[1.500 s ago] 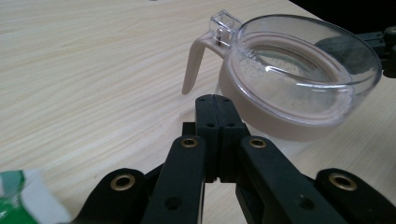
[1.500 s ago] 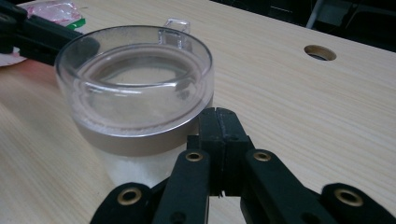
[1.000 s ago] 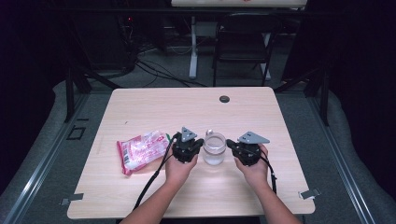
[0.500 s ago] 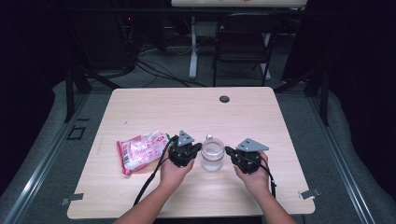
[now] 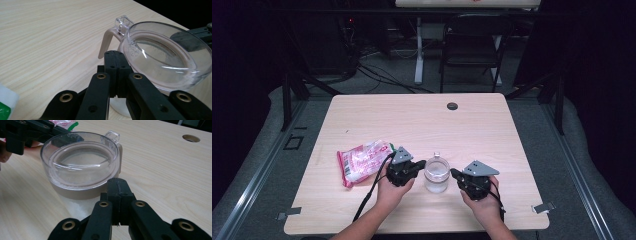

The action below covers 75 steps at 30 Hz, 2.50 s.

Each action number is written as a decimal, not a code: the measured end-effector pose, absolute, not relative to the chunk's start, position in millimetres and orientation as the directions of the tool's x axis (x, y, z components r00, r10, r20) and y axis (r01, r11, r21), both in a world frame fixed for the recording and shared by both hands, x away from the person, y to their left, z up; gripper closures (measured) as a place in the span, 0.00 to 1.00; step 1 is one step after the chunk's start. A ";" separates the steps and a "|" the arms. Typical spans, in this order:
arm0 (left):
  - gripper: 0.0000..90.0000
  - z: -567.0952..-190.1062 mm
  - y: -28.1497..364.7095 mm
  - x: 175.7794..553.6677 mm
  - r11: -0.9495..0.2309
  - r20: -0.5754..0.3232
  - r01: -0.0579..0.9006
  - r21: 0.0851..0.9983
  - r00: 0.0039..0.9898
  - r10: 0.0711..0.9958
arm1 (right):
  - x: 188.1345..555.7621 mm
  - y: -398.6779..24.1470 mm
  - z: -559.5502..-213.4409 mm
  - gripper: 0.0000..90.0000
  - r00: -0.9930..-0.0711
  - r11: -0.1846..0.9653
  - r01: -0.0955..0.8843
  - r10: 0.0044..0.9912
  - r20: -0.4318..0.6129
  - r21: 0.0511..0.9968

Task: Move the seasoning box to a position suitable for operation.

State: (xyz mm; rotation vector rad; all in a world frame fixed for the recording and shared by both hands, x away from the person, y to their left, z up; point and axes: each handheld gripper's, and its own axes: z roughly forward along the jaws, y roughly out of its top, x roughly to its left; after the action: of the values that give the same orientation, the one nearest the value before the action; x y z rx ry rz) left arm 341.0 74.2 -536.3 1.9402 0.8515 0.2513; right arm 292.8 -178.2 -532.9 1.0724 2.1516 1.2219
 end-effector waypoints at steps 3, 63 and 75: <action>1.00 -535.0 75.0 341.2 -0.314 -0.162 0.447 0.837 0.752 0.639 | 286.4 -178.5 -531.5 1.00 -0.613 0.322 0.413 0.790 -0.001 0.852; 1.00 -533.3 76.2 312.7 -0.361 -0.150 0.479 0.800 0.742 0.654 | 295.0 -183.4 -537.0 1.00 -0.660 0.391 0.397 0.750 -0.038 0.830; 0.97 -533.1 83.5 327.5 -0.346 -0.169 0.480 0.806 0.747 0.643 | 289.9 -195.1 -537.0 0.88 -0.674 0.364 0.404 0.739 0.004 0.839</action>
State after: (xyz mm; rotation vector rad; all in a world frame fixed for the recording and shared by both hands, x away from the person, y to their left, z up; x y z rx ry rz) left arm 327.5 83.5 -533.1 2.0100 0.8492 0.2204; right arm 289.9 -195.1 -537.0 0.9992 2.2558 1.2289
